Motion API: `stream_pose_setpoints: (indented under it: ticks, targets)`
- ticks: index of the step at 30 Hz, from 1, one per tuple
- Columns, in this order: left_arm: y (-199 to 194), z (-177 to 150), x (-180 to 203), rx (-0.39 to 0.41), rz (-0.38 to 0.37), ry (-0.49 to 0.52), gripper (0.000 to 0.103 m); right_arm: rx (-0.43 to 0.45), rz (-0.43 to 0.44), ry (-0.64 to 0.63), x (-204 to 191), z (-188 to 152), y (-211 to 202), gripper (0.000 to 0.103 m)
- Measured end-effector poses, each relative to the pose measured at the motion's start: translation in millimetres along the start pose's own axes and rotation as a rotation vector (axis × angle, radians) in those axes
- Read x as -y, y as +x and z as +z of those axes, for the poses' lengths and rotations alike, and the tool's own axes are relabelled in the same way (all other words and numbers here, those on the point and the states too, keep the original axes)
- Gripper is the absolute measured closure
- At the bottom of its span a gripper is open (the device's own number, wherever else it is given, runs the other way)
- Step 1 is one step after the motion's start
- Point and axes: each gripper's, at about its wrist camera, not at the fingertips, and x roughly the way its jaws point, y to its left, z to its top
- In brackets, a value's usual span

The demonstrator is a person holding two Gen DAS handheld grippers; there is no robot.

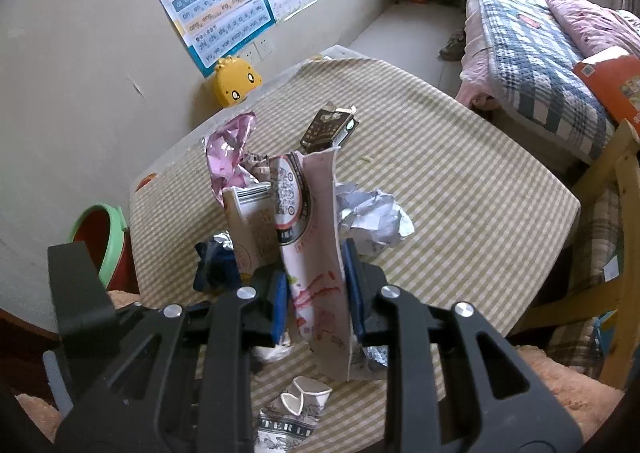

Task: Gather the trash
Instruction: 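Grasp a crumpled wrapper with the left gripper while the right grasps the pink-white paper bag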

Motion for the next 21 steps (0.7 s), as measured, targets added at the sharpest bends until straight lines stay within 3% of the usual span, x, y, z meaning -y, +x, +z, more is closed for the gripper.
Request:
stream_pose_setpoints:
  ticks: [6, 9, 11, 14, 21]
  targets:
    - [10.6, 5.3, 7.4, -0.019, -0.01, 0.001, 0.05, -0.004, 0.011, 0.014, 3.4, -0.4, 2.6, 0.078]
    - [6.0, 4.9, 5.8, -0.003, -0.017, -0.005, 0.062, -0.007, 0.022, 0.027, 5.1, -0.3, 3.4, 0.078]
    - [-0.2, 2.9, 3.8, 0.011, -0.018, -0.007, 0.076, -0.006, 0.029, 0.033, 5.3, -0.7, 2.8, 0.078]
    - [-8.0, 0.3, -2.5, 0.028, -0.03, -0.038, 0.082, 0.003, 0.026, 0.031, 4.4, -0.6, 0.8, 0.078]
    - [-33.7, -9.7, -8.3, 0.09, -0.047, -0.068, 0.085, 0.017, 0.022, 0.044, 7.4, 0.0, -2.9, 0.078]
